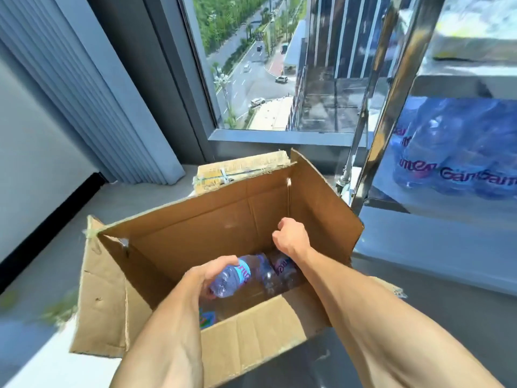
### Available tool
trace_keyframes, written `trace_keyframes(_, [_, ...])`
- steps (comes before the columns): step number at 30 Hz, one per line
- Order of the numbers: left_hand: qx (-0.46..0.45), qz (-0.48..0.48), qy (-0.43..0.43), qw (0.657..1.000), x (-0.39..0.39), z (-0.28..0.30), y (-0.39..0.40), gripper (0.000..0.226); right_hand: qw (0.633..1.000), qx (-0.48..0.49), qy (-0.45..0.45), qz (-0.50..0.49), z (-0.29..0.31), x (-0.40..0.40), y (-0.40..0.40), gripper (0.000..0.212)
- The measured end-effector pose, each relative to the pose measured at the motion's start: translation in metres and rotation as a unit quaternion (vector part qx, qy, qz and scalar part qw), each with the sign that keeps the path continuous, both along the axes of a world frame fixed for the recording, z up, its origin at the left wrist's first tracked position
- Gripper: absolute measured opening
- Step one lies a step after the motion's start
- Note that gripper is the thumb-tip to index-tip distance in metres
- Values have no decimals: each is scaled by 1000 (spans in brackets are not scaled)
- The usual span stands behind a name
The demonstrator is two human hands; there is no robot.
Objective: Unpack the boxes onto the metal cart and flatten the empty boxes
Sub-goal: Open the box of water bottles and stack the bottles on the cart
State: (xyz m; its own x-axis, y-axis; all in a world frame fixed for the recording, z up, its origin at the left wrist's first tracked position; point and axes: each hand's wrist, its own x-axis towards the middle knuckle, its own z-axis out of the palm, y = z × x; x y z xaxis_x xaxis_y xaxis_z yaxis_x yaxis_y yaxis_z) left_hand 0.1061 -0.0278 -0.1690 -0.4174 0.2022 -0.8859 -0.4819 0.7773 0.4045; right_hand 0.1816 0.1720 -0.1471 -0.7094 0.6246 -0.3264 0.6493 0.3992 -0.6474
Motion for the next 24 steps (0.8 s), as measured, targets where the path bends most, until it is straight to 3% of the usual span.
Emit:
trace_keyframes(2, [100, 92, -29, 990, 3, 38, 2, 41, 999, -17, 20, -27, 31, 4, 2, 32])
trace_keyframes(5, [239, 200, -64, 948, 14, 79, 7, 48, 995, -50, 65, -56, 79, 9, 6, 31])
trace_keyframes(10, [377, 265, -107, 881, 47, 116, 13, 54, 974, -165, 145, -63, 145, 20, 18, 33])
trace_keyframes(14, [406, 273, -92, 867, 81, 132, 29, 62, 933, -289, 200, -81, 181, 43, 27, 34])
trace_keyframes(18, [441, 275, -112, 847, 124, 139, 50, 66, 936, -273, 223, -23, 195, 82, 32, 18])
trace_keyframes(24, [463, 229, -116, 848, 203, 138, 98, 52, 950, -226, 211, -43, 210, 161, 72, 15])
